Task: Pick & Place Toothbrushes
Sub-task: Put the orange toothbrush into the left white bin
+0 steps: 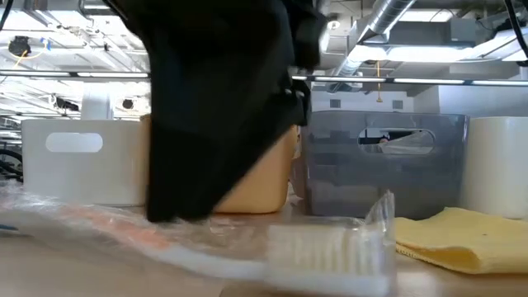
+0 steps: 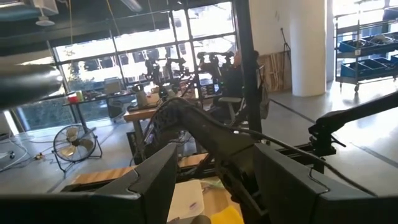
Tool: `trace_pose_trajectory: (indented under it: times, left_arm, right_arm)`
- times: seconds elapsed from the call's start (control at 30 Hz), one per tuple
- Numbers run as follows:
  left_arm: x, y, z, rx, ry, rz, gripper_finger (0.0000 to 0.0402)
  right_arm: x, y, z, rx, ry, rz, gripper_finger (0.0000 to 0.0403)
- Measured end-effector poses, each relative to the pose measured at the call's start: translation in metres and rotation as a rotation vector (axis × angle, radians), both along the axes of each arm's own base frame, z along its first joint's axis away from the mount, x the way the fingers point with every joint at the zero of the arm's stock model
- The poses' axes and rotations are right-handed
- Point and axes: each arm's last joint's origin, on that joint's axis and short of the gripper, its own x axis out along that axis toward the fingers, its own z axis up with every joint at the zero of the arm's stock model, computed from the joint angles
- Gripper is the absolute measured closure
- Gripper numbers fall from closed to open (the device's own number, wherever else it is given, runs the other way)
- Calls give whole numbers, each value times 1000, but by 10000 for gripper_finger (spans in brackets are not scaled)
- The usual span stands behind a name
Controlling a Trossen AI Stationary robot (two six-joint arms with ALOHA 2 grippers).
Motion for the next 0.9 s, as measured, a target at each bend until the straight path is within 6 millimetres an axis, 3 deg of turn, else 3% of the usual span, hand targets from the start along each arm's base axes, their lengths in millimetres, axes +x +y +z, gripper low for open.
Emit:
trace_pose_trajectory:
  times: [0.33,0.63,0.9]
  left_arm:
    - [0,0,0,0,0,0,197]
    - [0,0,0,27,-1,3,197]
    - [0,0,0,23,-2,2,197]
  right_arm:
    - [-1,1,-2,-12,22,-12,241]
    - [-1,11,28,-28,-67,30,223]
    - [0,14,4,-7,6,38,224]
